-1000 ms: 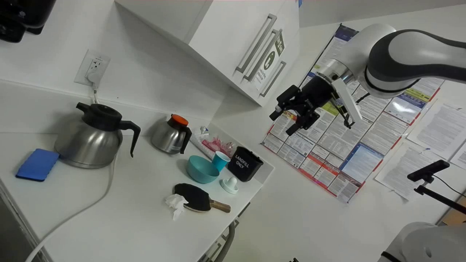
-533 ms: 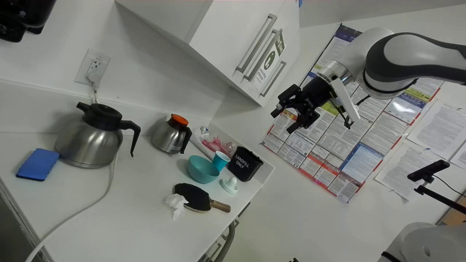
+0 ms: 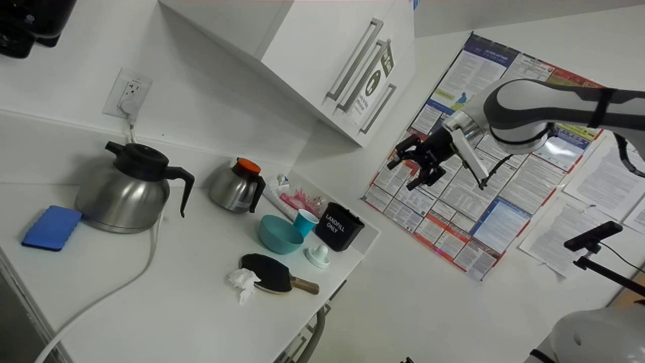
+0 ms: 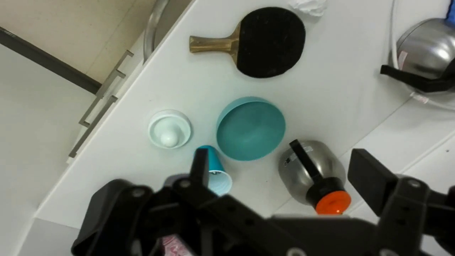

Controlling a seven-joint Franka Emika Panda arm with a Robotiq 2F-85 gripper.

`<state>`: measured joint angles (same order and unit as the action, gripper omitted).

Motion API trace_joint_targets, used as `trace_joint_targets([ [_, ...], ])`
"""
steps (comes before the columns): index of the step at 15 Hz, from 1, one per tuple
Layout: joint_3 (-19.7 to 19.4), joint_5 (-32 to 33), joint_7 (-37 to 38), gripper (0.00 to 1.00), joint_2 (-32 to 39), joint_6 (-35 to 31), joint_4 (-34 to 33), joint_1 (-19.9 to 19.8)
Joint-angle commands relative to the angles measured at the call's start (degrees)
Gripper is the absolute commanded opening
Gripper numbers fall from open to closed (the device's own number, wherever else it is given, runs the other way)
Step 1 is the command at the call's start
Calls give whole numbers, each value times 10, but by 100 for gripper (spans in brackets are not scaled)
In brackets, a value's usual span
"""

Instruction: Open the drawer on the far right

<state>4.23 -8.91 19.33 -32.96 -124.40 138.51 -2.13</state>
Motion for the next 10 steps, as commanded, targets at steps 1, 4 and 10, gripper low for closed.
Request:
trace_joint_targets([
  [1,-45,11,-31,100,11,-19,5,-32],
  [4,-86,14,-59,100,14,-26,16,-59],
  [10,-124,24,-87,100,21,-29,31,-94],
])
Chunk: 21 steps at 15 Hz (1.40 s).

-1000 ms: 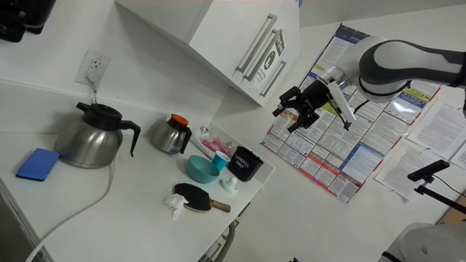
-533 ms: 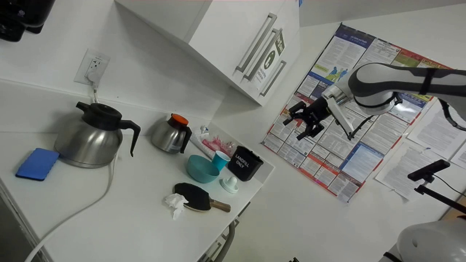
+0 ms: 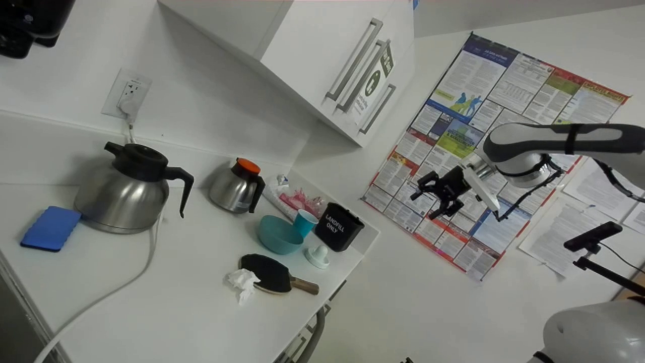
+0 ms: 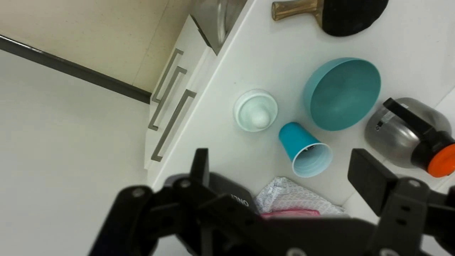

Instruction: Open the drawer on the far right

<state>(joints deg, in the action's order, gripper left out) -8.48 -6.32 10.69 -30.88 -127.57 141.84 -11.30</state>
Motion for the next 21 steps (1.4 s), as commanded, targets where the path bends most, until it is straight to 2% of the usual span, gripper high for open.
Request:
trace_joint_targets([
  [1,-1,-1,-4,100,1,1,2,-6],
  [6,4,-1,-3,100,1,1,1,-4],
  [8,-7,-5,-4,100,24,-29,-10,-11],
  [12,-50,-18,-19,100,83,-134,-18,-23],
  [14,-85,-41,-46,100,119,-164,-23,-19],
  [17,-143,-126,-126,100,169,-188,-31,-1],
  [21,-210,-310,-299,100,235,-165,-60,13],
])
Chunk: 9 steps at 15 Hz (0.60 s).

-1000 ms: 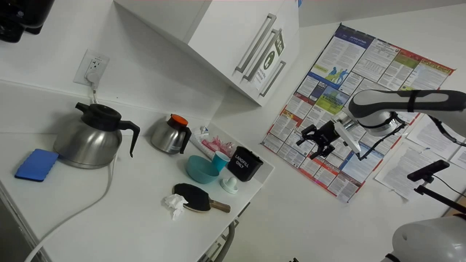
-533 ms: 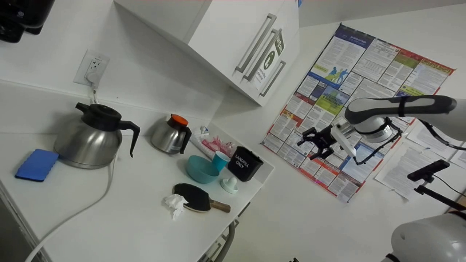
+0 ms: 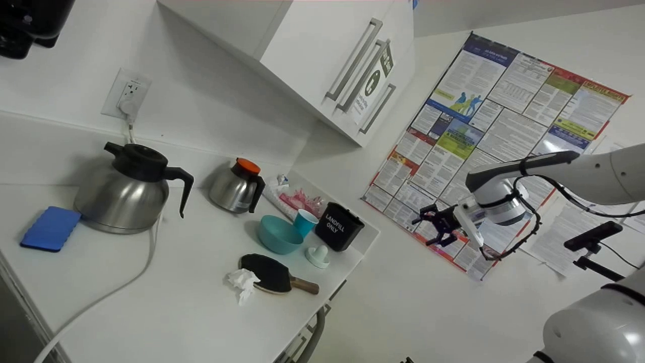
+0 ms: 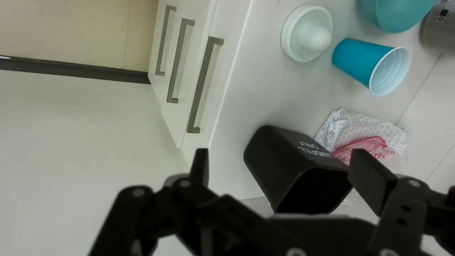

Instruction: Open the drawer on the far right

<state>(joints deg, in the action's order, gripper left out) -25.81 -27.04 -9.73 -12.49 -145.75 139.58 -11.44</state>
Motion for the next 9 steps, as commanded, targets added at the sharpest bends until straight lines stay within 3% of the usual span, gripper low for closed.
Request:
trace_joint_targets([
  [1,-47,-154,-140,100,71,33,-48,12],
  [4,-84,-281,-250,100,137,91,-83,13],
  [5,-56,-318,-276,100,165,118,-96,-25],
  [9,-29,-393,-330,100,289,220,-176,-105],
])
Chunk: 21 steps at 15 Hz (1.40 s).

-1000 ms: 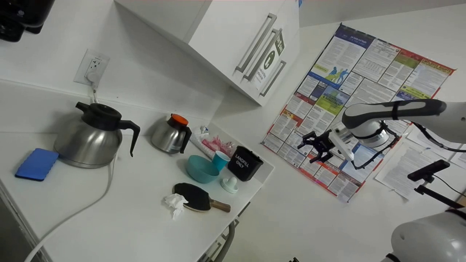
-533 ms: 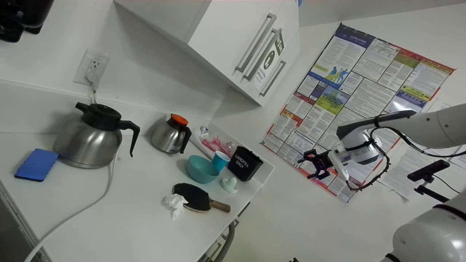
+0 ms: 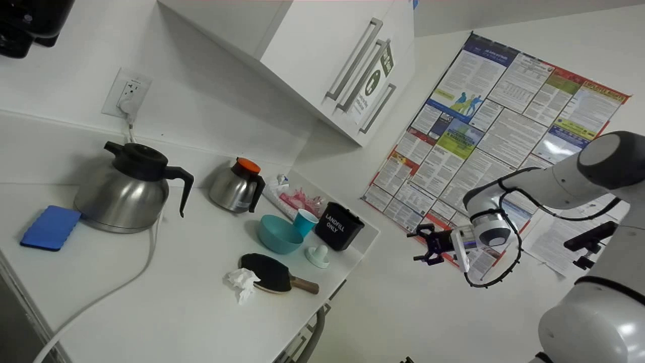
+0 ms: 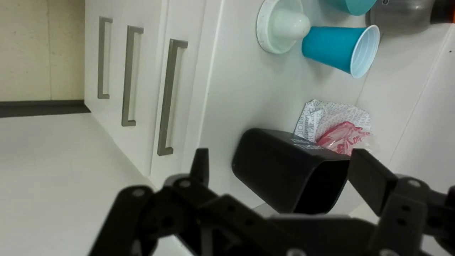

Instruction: Open the drawer on the far right

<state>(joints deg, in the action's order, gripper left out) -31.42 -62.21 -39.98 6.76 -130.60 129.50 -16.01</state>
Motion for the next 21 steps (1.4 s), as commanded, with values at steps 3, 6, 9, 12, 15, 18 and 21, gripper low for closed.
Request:
trace_joint_targets([
  [3,59,-54,-31,100,180,107,-138,-116],
  [6,82,-39,-18,100,233,95,-186,-145],
  [9,90,-33,-22,100,226,81,-168,-149],
  [12,92,-33,-21,100,234,81,-179,-150],
  [15,106,-67,-34,100,250,63,-182,-158],
  [18,128,-140,-63,100,283,39,-193,-174],
  [21,138,-203,-98,100,324,43,-205,-187],
])
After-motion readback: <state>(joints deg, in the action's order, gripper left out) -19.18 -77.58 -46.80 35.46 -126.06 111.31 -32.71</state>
